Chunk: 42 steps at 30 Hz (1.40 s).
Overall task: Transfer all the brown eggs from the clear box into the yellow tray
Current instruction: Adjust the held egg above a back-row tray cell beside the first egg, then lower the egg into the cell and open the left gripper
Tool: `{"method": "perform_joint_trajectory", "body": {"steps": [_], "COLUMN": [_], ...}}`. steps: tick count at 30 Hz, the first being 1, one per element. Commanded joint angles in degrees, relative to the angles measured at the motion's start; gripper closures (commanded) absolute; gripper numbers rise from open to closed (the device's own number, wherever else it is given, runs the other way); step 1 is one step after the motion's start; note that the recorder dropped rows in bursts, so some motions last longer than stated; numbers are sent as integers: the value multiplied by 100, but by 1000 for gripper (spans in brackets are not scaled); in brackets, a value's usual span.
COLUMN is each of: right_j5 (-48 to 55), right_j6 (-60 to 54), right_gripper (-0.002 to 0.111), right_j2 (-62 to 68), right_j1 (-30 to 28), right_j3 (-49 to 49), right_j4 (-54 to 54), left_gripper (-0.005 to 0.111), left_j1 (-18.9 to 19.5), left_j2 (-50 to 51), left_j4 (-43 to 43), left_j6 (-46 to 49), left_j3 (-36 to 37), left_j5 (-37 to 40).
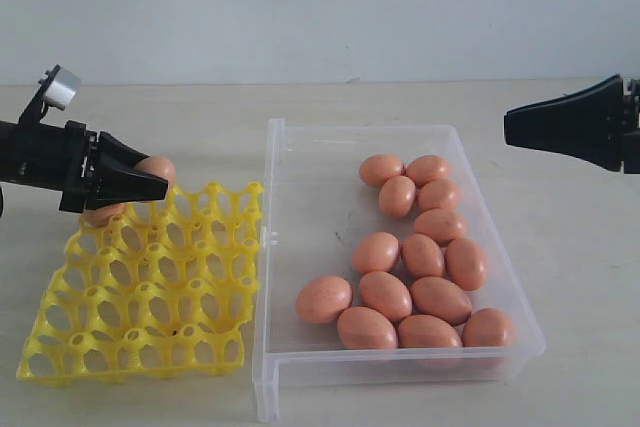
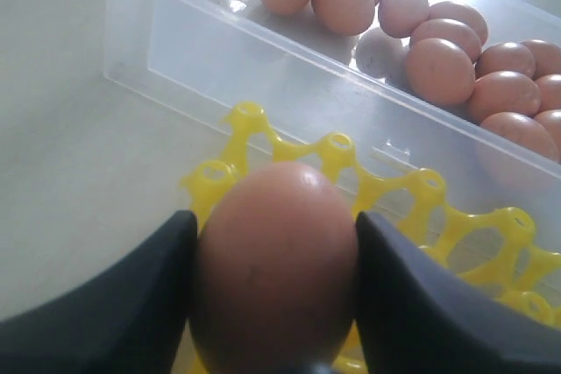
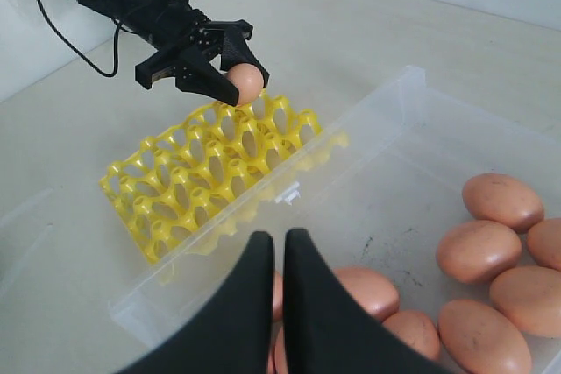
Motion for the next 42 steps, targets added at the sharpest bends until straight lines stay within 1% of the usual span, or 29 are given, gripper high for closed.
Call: {"method": "perform_joint_trajectory", "body": {"steps": [1,10,28,35,42], "right_j5": [-36,-36,-36,-36,-36], "right_j6": [-13,-13,-2,9,9], "right_gripper": [109,109,109,109,109], "right_j2": [-42,-42,-42,-42,-42], "right_j1": [-19,-19,-19,-19,-19], "right_j3": [17,17,17,17,17], "right_j4": [27,27,27,27,27], "left_gripper": [63,63,63,45,45], "left_j1": [-40,-40,-40,-40,-40], "left_j2": [-24,-24,-24,-24,-24], "left_j4": [-173,-209,-218,-218,-218], "left_j6": [64,64,24,47,20], "left_j3": [-8,-8,-8,-8,-8], "left_j5": [-44,-245,-234,-234,-234]}}
